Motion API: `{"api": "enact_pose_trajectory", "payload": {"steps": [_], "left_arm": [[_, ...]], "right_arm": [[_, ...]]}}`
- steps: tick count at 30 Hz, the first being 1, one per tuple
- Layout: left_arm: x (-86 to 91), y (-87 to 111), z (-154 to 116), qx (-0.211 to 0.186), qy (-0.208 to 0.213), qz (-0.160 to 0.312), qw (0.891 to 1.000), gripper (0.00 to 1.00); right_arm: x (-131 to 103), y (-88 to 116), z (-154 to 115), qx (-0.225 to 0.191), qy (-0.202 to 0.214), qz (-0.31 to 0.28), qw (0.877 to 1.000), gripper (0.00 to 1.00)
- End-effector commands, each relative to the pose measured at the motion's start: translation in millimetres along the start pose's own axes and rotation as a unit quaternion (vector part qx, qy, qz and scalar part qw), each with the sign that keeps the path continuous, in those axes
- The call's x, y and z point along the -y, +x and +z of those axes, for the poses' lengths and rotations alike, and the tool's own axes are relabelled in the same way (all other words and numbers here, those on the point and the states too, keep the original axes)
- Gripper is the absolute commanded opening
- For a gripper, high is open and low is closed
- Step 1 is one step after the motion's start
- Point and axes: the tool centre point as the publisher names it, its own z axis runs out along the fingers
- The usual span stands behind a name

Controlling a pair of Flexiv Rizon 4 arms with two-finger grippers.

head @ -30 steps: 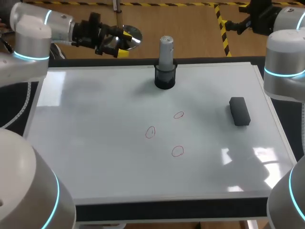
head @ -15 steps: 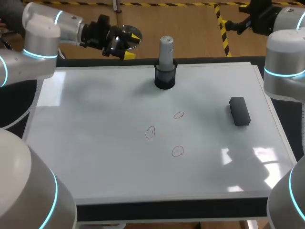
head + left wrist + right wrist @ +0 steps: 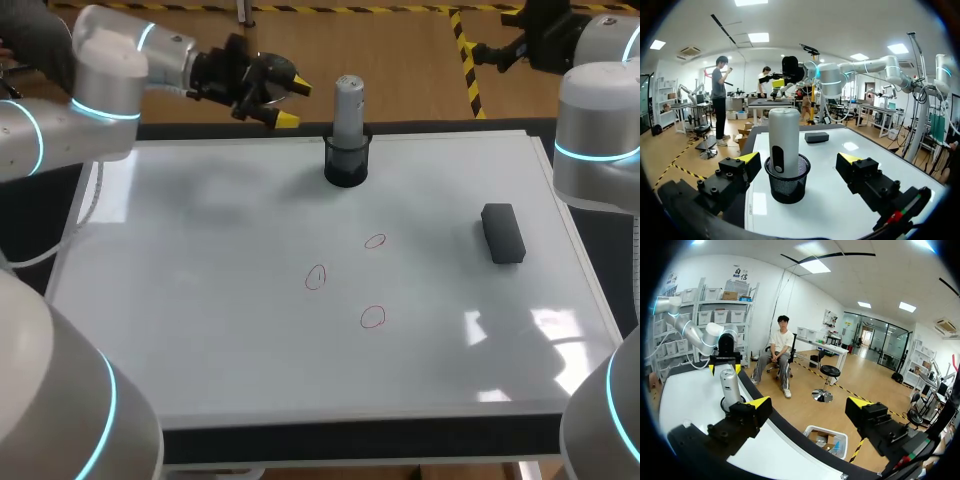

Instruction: Pick up the inspection probe, press it on each red-marked spot on the whiteboard one by one, put down the probe, pick up the eraser, and wipe off all the red marks.

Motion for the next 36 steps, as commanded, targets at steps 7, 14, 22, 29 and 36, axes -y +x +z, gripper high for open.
{"api": "enact_pose_trajectory", "payload": {"steps": [7, 14, 22, 29, 36], "left_arm": [[-5.2, -15.7, 17.5, -0.106, 0.005, 0.007, 0.994, 1.0], [-4.7, -21.5, 34.4, -0.134, 0.004, 0.012, 0.991, 1.0], [-5.1, -29.2, 53.3, -0.158, -0.005, 0.02, 0.987, 1.0], [-5.8, -33.8, 66.3, -0.178, -0.002, 0.021, 0.984, 1.0], [-10.8, -35.2, 72.2, -0.195, 0.002, 0.023, 0.981, 1.0]], "right_arm": [[0.0, 0.0, 0.0, 0.0, 0.0, 0.0, 1.0, 1.0], [0.0, 0.0, 0.0, 0.0, 0.0, 0.0, 1.0, 1.0], [0.0, 0.0, 0.0, 0.0, 0.0, 0.0, 1.0, 1.0], [0.0, 0.0, 0.0, 0.0, 0.0, 0.0, 1.0, 1.0], [0.0, 0.0, 0.0, 0.0, 0.0, 0.0, 1.0, 1.0]]}}
